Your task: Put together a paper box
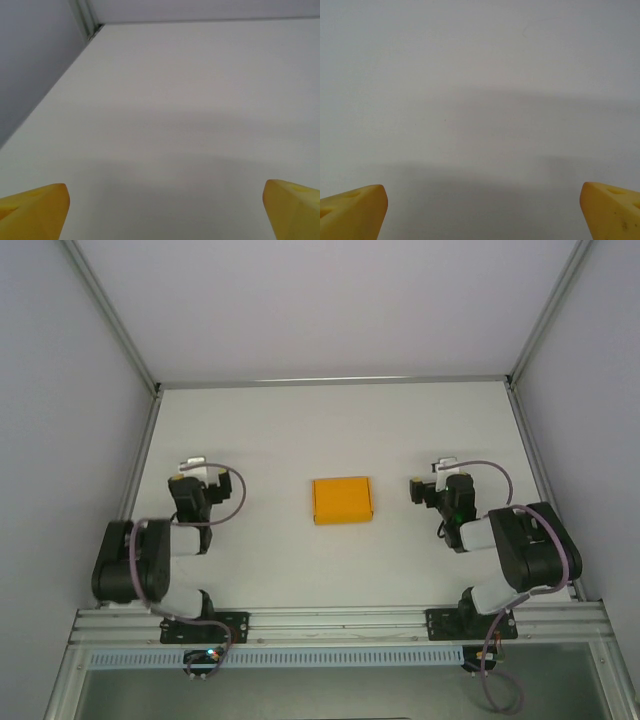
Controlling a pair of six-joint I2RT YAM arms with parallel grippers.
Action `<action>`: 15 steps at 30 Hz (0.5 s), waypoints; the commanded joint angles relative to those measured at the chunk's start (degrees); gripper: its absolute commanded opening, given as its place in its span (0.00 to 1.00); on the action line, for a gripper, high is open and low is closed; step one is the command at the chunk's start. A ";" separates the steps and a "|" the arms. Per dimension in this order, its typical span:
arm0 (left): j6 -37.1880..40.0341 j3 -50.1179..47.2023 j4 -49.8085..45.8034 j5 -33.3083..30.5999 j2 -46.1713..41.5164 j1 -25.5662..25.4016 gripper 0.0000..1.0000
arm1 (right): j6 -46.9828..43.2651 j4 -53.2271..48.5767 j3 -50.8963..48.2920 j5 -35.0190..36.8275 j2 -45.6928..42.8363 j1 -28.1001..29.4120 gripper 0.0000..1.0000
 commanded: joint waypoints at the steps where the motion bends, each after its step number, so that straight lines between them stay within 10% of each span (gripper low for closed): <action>1: -2.57 1.64 0.73 2.81 -1.50 2.77 1.00 | 4.07 1.67 4.87 -5.99 -0.38 -3.67 1.00; 15: 1.52 4.36 -0.25 -0.07 0.81 -0.18 1.00 | 3.83 1.66 4.82 -6.97 -0.48 -3.81 1.00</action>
